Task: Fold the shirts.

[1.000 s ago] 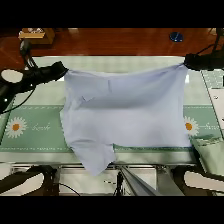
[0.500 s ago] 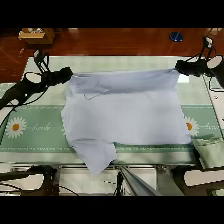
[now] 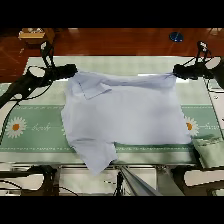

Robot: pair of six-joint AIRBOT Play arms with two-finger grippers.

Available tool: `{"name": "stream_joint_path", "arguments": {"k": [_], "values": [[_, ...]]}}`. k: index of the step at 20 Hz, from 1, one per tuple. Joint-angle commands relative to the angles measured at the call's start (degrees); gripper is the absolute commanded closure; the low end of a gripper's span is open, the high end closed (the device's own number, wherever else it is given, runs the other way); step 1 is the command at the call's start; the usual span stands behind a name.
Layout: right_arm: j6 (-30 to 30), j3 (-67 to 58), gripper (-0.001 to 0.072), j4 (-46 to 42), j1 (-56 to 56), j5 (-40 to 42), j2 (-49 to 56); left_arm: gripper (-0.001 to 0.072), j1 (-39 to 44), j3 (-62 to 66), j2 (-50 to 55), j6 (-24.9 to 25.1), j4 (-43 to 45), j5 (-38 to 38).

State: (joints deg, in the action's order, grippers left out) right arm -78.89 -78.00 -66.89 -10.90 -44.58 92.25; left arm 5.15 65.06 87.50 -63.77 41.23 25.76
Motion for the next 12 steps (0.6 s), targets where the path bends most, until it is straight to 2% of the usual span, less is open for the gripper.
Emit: {"name": "stream_joint_path", "arguments": {"k": [1, 3, 5, 7, 12], "values": [[2.69, -0.02, 0.0679, -3.48, -0.02, -4.55, -4.13, 0.0681, -0.48, 0.28, -1.11, -1.79, 4.55, 11.06], [2.95, -0.02, 0.0679, -11.21, -0.13, -7.43, -7.15, 0.0682, -1.25, 0.28, -2.69, -6.86, 12.33, 18.6], [1.73, -0.02, 0.0679, -10.69, -1.99, -10.93, -7.65, 0.0682, -1.55, 0.28, -4.04, -12.68, 22.43, 25.77], [1.75, 0.04, 0.0679, -11.08, -4.02, -15.74, -6.95, 0.0682, -1.62, 0.22, -4.35, -13.49, 25.97, 29.88], [1.75, 0.04, 0.0679, -10.6, -5.33, -24.9, -2.8, 0.0681, -2.36, 0.17, -3.89, -13.49, 27.1, 29.79]]}}
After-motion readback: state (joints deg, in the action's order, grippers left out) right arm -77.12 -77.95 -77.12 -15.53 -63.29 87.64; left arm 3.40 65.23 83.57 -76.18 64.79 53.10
